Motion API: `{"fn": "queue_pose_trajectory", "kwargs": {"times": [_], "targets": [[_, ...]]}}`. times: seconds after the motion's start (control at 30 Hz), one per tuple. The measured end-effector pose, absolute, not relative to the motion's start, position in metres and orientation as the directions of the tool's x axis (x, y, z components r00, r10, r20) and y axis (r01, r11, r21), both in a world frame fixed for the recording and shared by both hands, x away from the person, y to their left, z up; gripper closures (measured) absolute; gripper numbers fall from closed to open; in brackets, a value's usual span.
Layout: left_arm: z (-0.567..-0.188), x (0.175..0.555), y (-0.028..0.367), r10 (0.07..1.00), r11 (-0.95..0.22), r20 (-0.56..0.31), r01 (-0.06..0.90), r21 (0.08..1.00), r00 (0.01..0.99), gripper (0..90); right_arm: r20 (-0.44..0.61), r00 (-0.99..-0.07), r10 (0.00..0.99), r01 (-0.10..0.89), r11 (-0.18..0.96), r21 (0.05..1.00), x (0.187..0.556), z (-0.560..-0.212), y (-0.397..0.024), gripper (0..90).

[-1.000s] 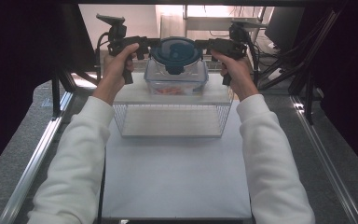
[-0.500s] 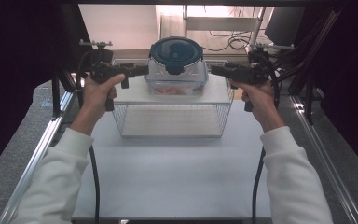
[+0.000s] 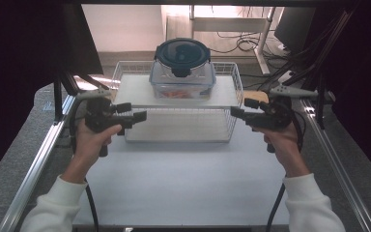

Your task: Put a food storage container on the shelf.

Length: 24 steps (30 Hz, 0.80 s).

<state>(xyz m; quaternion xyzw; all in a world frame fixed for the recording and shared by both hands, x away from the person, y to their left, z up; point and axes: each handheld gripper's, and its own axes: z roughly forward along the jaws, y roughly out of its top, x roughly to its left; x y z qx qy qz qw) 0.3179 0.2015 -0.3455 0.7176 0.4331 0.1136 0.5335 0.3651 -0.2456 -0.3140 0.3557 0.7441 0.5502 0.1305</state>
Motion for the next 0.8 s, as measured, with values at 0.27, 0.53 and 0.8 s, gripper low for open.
{"fn": "queue_pose_trajectory", "kwargs": {"times": [0.27, 0.53, 0.8], "targets": [[-0.422, 0.285, 0.205, 0.762, -0.111, -0.303, 0.576, 0.810, 0.572, 21.8, 0.153, -0.713, 0.684, 0.416, 0.236, 0.878, 0.321, -0.380, -0.253, 25.1], [-0.457, 0.272, 0.207, 0.781, -0.134, -0.302, 0.620, 0.773, 0.546, 22.8, 0.198, -0.700, 0.686, 0.513, 0.291, 0.808, 0.306, -0.437, -0.253, 26.1], [-0.463, 0.272, 0.202, 0.793, -0.167, -0.265, 0.614, 0.771, 0.548, 22.9, 0.196, -0.693, 0.694, 0.525, 0.299, 0.797, 0.307, -0.446, -0.251, 25.6]]}}
